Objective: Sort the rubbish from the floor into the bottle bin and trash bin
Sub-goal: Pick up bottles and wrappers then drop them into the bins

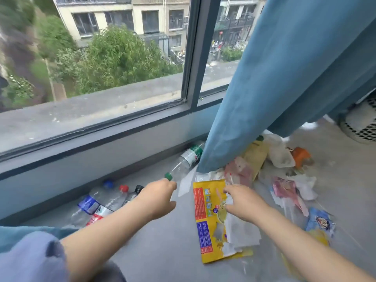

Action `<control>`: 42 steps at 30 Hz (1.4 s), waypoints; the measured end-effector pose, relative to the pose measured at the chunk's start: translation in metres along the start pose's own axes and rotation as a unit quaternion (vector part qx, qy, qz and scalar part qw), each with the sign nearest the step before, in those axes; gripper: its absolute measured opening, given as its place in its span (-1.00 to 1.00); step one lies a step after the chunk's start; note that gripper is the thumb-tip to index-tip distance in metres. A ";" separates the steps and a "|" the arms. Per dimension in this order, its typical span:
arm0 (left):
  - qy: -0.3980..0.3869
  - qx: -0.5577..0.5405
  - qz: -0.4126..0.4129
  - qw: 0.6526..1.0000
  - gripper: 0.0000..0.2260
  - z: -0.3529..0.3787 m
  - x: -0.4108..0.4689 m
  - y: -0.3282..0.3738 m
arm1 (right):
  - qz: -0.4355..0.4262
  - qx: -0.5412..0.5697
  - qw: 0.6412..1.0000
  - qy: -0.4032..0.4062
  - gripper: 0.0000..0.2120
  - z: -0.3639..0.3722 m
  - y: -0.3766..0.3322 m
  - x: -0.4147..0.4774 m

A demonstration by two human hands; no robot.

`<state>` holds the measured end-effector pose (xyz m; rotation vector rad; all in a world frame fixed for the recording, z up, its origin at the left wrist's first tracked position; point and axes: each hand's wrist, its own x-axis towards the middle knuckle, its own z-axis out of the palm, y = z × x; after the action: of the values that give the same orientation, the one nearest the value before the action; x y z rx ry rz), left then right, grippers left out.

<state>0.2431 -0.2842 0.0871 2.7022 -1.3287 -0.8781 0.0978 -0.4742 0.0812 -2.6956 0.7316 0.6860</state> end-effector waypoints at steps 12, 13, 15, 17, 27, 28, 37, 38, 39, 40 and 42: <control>0.009 -0.018 0.043 0.999 -0.60 0.076 0.008 -0.006 | -0.004 -0.009 1.000 0.004 -0.47 0.077 0.051 0.005; 0.005 -0.018 0.050 0.999 -0.60 0.083 0.007 -0.006 | 0.006 -0.007 1.000 -0.002 -0.43 0.080 0.058 0.005; -0.013 -0.018 0.063 0.998 -0.59 0.094 0.002 -0.006 | 0.028 0.010 0.999 -0.024 -0.33 0.084 0.071 0.003; -0.026 -0.012 0.070 0.997 -0.60 0.098 0.000 -0.008 | 0.044 0.010 0.998 -0.037 -0.27 0.085 0.082 0.001; -0.037 -0.002 0.075 0.996 -0.63 0.114 0.001 -0.007 | 0.023 -0.008 0.999 -0.039 -0.09 0.118 0.095 0.010; -0.038 -0.002 0.075 0.996 -0.63 0.115 0.001 -0.007 | 0.026 -0.008 0.999 -0.041 -0.04 0.123 0.097 0.012; -0.035 0.004 0.062 0.997 -0.64 0.118 0.000 -0.016 | 0.080 -0.043 0.996 -0.003 0.17 0.158 0.102 0.025; -0.035 0.003 0.062 0.997 -0.64 0.118 0.000 -0.016 | 0.083 -0.059 0.995 0.021 0.08 0.158 0.100 0.025; -0.034 0.003 0.062 0.997 -0.64 0.118 -0.001 -0.017 | 0.089 -0.069 0.993 0.046 -0.03 0.159 0.098 0.023; -0.033 0.003 0.062 0.998 -0.64 0.118 -0.001 -0.017 | 0.099 -0.064 0.991 0.069 -0.13 0.158 0.096 0.022; -0.030 0.002 0.063 0.998 -0.64 0.117 -0.001 -0.016 | 0.122 -0.020 0.987 0.101 -0.28 0.157 0.095 0.020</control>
<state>0.1975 -0.2460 -0.0153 2.5806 -1.4948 -0.9511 0.0045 -0.5044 -0.0746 -2.7661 1.1232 0.4882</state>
